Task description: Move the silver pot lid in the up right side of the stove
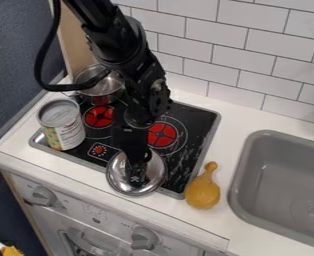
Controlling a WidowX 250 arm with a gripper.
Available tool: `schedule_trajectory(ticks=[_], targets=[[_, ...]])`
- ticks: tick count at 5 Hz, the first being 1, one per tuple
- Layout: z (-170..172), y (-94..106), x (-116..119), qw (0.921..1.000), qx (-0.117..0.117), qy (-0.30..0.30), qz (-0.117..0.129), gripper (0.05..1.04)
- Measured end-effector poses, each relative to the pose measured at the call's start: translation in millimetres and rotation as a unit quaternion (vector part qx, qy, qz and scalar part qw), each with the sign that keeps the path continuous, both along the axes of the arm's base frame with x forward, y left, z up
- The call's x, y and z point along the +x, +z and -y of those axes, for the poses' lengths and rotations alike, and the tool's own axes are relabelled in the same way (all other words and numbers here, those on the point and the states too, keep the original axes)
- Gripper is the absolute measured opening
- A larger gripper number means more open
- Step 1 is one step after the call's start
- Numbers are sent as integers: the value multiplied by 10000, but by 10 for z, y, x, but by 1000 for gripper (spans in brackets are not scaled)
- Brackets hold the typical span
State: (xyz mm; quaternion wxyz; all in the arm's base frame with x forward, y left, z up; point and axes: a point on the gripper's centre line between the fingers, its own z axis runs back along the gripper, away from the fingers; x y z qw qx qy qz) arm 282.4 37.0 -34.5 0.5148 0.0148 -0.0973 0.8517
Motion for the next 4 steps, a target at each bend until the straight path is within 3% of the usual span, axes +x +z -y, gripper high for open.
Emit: schedule_trajectory(ticks=[1,2,3,4], targets=[[-10,7,19,10000,25,35,-46,449],[-12,12,34,10000,29,36,-80,280],[7,16,22,9999,-30,37,-120,277],[-7,37,-64,9995,20,-1,-316,277]])
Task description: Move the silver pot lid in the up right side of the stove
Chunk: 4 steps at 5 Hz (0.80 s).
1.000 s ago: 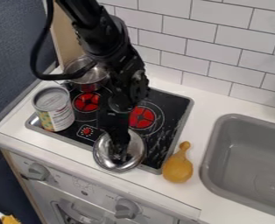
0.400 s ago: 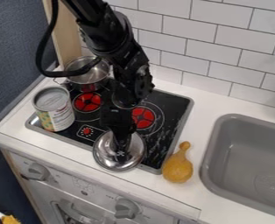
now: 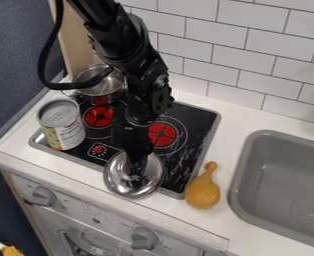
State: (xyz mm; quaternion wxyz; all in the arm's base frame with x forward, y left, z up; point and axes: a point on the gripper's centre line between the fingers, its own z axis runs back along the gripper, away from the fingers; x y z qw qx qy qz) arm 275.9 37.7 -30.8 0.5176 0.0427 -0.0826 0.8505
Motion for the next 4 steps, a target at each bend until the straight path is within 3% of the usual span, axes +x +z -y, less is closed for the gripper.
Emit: schedule_trajectory(ticks=[2,3,4], targets=[[55,337,244,9983,217,-511,195,277],[169,635,671,9945,164,-899,510,276],[298,570,981,9902,-163,-1306,464,276]])
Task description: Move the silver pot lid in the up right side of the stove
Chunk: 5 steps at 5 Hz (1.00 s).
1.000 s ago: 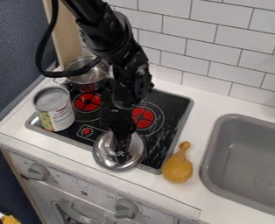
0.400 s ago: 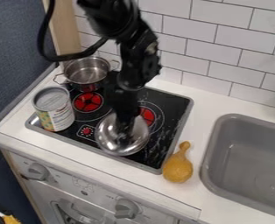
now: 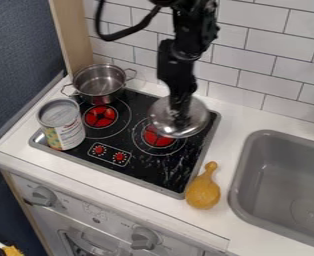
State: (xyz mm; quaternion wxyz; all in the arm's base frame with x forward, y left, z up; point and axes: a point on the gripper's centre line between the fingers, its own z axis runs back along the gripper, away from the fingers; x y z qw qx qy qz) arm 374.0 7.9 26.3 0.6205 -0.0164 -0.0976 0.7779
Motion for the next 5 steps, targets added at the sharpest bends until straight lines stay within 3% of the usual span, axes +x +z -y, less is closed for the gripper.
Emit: schedule_trajectory(ticks=[1,2,3,4,5], targets=[[77,-130,298,9995,-157,-232,-145,277],[101,-334,446,9985,-119,-337,-416,277],[185,-523,498,9968,-36,-459,-650,276],[216,-548,535,9961,-35,-573,-677,316],[215,-564,545,9954,-25,-590,-749,608]])
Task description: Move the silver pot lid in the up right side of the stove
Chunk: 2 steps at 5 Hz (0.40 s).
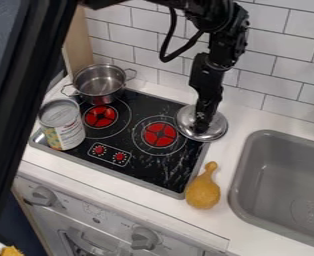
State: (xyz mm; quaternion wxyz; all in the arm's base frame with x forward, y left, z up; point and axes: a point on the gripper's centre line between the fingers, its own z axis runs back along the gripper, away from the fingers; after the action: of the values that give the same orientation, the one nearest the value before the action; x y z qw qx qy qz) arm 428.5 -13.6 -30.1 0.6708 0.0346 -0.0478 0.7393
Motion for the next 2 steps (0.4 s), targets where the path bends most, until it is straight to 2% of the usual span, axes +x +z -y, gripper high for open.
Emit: schedule_trajectory(ticks=[1,2], targets=[[-5,-13,-27,10000,13,23,-58,906],[-13,-13,-81,9999,10,70,-107,1013]])
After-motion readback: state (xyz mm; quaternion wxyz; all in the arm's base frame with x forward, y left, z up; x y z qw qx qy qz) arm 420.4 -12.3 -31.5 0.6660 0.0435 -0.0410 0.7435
